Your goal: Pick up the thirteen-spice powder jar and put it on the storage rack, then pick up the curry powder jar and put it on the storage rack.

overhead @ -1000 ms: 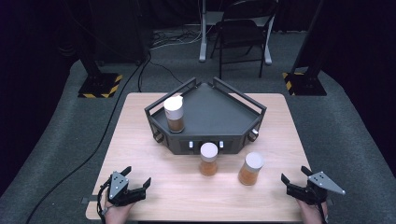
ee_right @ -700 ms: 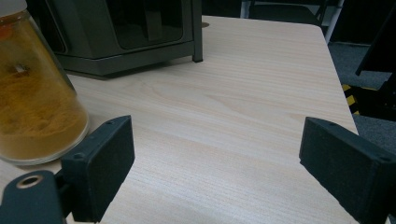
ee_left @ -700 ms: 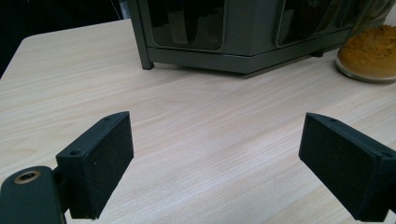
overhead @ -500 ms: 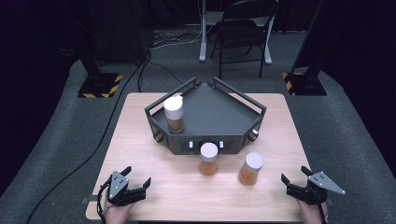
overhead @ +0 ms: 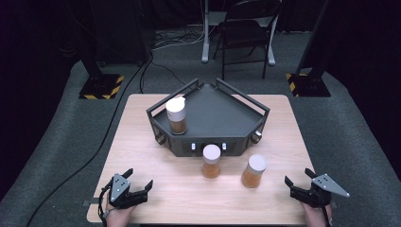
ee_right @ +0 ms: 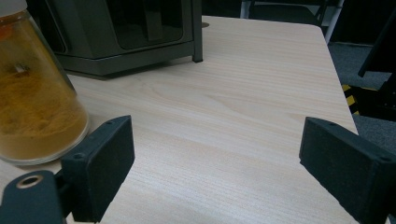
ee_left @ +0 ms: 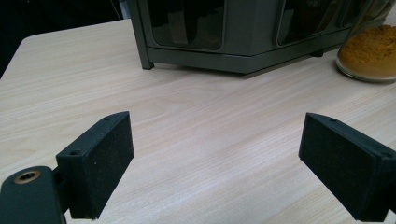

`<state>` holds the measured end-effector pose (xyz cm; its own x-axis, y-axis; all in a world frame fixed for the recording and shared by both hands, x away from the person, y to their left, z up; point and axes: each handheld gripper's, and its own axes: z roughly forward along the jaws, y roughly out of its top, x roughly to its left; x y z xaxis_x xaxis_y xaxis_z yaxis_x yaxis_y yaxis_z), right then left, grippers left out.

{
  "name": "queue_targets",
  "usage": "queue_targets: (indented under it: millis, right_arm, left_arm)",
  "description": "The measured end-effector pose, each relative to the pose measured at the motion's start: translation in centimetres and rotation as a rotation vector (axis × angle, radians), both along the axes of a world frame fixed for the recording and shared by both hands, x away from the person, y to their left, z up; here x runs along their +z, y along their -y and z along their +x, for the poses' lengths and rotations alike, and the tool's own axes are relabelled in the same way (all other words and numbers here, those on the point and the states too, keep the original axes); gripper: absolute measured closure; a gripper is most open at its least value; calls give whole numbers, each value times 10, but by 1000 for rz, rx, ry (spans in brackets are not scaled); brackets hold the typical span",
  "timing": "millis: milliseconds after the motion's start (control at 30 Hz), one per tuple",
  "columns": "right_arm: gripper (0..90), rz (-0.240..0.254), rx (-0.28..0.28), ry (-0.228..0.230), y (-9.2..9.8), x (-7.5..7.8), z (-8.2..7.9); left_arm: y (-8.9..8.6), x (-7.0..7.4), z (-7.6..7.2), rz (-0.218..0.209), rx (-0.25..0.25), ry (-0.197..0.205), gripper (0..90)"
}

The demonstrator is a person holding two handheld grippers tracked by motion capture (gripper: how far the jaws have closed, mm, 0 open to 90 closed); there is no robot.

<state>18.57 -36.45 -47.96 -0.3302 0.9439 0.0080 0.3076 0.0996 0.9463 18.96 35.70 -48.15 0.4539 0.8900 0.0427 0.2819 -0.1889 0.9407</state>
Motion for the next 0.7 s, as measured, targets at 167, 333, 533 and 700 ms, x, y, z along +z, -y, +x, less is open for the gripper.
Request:
queue_targets:
  millis: [167, 333, 533, 700]
  right_arm:
    - [91, 0, 0, 0, 0, 0, 0]
    - [92, -1, 0, -2, 0, 0, 0]
    - [92, 0, 2, -3, 0, 0, 0]
    - [91, 0, 15, -1, 2, 0, 1]
  left_arm:
    - [0, 0, 0, 0, 0, -1, 102]
    - [0, 0, 0, -1, -2, 0, 102]
    - [0, 0, 0, -2, -1, -1, 102]
    - [0, 0, 0, -1, -1, 0, 102]
